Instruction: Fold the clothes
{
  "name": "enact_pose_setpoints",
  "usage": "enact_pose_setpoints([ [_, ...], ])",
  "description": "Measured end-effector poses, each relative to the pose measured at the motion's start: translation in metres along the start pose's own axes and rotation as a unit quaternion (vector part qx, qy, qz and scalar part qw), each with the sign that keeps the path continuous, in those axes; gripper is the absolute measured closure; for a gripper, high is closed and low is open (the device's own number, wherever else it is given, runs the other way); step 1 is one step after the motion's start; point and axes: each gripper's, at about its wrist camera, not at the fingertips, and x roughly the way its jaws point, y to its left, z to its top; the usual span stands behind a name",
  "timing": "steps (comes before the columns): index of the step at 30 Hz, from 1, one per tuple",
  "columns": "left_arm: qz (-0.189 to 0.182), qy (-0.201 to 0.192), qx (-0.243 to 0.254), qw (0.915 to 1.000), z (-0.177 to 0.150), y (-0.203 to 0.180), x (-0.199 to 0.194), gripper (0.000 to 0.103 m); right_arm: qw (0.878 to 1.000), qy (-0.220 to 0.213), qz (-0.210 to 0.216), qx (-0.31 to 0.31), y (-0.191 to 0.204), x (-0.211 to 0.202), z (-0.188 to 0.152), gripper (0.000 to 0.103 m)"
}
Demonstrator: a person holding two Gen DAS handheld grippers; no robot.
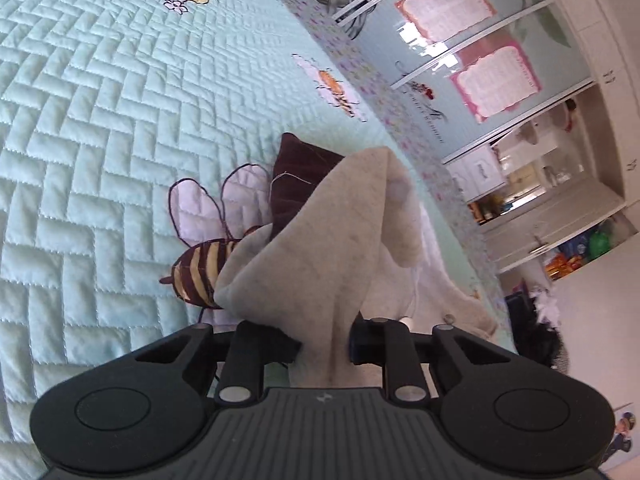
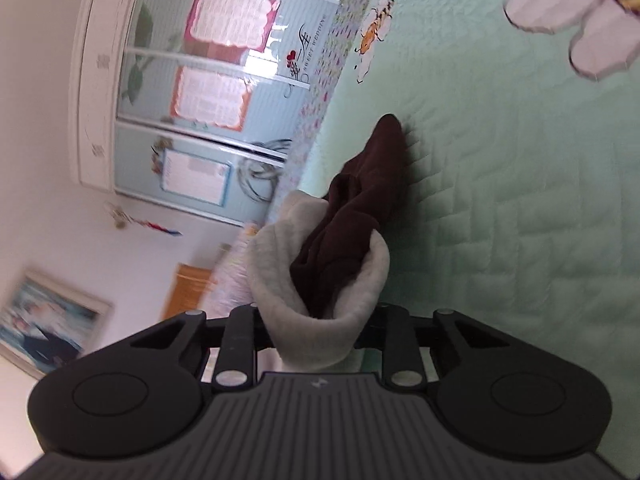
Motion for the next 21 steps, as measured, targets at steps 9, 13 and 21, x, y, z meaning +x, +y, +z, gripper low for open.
enact_pose_setpoints([
  [9, -0.068, 0.004, -0.024, 0.9974, -0.020, 0.009, -0.052, 0.082, 0.995, -0.012, 0.072, 0.068, 0.011, -0.023, -0.011, 0.076],
  [13, -0.091, 0.015, -0.014, 0.9956, -0.046, 0.022, -0.104, 0.082, 0.994, 0.011, 0.092, 0.055, 0.022, -0.058, -0.024, 0.076],
  [21, -0.078, 0.068, -0.012, 0.9945, -0.122, 0.068, -0.197, 0.069, 0.996, 0.069, 0.046, 0.042, -0.002, -0.168, -0.073, 0.073],
])
